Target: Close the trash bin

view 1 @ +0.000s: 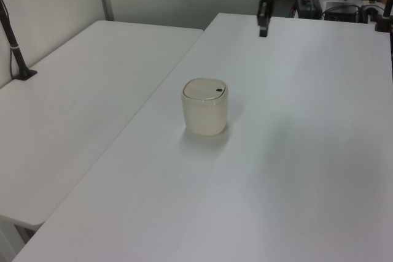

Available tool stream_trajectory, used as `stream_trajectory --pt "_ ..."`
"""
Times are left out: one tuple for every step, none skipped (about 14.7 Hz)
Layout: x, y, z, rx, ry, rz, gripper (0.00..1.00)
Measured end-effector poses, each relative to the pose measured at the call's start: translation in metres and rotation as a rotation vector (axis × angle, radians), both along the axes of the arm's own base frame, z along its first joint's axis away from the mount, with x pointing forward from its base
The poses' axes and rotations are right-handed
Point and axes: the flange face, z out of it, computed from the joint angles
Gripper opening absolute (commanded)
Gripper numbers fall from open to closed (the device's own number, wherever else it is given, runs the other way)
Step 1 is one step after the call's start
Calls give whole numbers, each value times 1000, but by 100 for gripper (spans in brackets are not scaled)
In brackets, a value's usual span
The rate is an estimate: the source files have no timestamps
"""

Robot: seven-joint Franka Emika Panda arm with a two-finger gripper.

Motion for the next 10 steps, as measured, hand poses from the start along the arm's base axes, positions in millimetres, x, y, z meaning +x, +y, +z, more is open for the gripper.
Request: stream_trajectory --pt "-9 -6 4 -2 20 -10 3" --pt "-23 -14 8 -6 48 -22 8" --pt "-29 -16 10 -7 60 -26 16" --pt "-34 -18 11 -8 68 -29 26" --pt "-37 -21 12 -8 72 -34 35" --pt "-38 -25 13 -8 71 -41 38" --pt "-38 -28 14 -7 71 -47 54" --pt "-38 -31 13 -7 71 -52 69" --pt "-38 -32 13 -7 72 -53 86" --pt "-38 -32 12 -7 73 -53 92"
